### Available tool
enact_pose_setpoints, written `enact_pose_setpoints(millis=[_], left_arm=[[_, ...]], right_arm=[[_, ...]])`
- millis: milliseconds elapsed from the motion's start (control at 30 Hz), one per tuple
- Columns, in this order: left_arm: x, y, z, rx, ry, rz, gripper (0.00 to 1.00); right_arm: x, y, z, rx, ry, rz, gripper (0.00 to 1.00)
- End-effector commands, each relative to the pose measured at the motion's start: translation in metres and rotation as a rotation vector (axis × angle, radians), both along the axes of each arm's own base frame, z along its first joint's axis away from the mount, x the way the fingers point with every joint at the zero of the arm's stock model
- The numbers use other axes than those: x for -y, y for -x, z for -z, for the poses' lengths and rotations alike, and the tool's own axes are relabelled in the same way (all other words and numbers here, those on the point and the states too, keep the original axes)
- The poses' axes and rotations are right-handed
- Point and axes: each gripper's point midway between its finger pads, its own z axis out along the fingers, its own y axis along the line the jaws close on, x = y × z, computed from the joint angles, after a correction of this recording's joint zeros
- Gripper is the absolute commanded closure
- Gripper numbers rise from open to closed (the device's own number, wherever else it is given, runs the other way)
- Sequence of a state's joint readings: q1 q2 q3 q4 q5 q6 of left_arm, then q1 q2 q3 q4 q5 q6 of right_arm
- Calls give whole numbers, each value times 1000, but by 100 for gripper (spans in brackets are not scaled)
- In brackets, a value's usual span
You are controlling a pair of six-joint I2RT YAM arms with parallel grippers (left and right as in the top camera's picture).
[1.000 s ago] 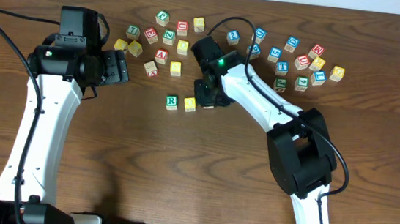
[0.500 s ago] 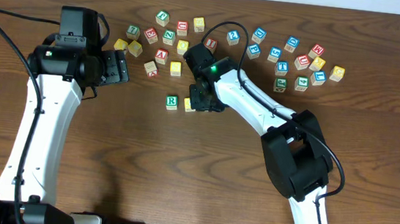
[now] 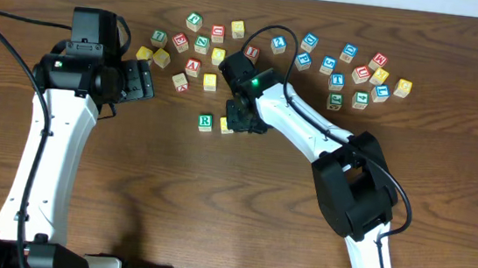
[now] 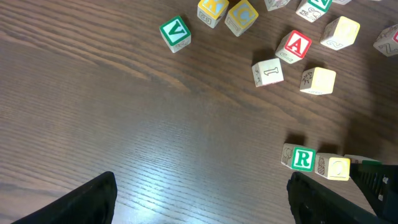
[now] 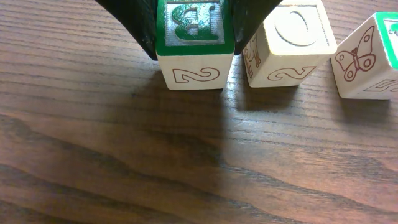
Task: Spell out ROBOT
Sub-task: 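Carry the green B block toward the right of the O block, then lower the B block right of the O block, open right gripper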
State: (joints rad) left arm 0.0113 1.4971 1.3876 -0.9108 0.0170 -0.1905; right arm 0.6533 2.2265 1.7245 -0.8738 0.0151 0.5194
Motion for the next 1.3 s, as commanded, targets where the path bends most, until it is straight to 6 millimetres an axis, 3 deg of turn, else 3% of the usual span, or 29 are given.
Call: enact_pose_setpoints(millis=[0, 400, 667, 1000, 1267], left_arm=[[-1, -3, -3, 8, 6, -15, 14], [-1, -3, -3, 8, 6, -15, 14], [-1, -3, -3, 8, 5, -15, 14], [-1, -3, -3, 8, 5, -15, 14], [-1, -3, -3, 8, 5, -15, 14]], right_arm=[[-6, 9, -3, -7, -7, -2, 77], [-6, 10, -4, -9, -4, -4, 62], [-8, 0, -17, 17, -13, -21, 62], [-8, -13, -50, 49, -8, -31, 62], [-15, -45, -102, 168, -60, -95, 60]])
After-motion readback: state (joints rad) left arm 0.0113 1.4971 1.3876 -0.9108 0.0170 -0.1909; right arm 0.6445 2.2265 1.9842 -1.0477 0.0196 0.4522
